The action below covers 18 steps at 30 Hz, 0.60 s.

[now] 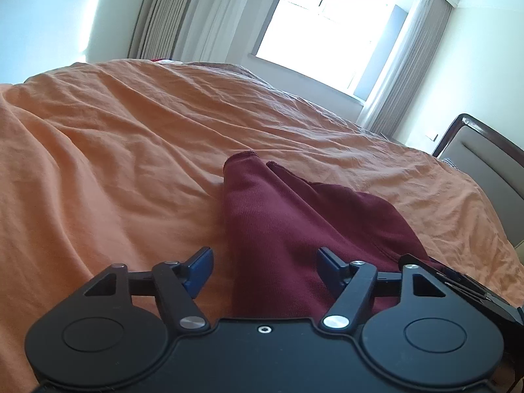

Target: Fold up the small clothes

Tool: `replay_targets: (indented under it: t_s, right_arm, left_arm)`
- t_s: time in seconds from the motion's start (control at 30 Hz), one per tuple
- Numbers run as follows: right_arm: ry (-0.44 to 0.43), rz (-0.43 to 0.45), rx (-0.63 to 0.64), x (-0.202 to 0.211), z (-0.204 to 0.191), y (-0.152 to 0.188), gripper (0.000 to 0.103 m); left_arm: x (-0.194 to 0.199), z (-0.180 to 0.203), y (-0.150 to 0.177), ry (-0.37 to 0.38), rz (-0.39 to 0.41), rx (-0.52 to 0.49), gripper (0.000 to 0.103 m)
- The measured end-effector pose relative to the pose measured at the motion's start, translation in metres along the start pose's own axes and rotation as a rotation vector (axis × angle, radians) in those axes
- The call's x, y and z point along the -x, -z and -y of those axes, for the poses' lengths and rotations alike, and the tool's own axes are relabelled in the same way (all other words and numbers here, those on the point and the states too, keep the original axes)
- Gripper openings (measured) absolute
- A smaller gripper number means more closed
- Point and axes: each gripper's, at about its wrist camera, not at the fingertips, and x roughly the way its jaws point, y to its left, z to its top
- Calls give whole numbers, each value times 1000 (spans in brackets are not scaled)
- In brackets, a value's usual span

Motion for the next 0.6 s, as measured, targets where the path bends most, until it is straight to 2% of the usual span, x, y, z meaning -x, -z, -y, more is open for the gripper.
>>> replay_targets:
  t_s: [0.23, 0.33, 0.6]
  right_arm:
    - [21, 78, 24, 52, -15, -4, 99]
    - [24, 114, 45, 76, -24, -2, 103]
    - [35, 178, 76, 135, -44, 12, 103]
  left_arm:
    - [39, 7, 5, -28, 65, -28, 98]
    - [61, 11, 12, -30, 98, -52, 102]
    - [114, 24, 43, -47, 176, -127, 102]
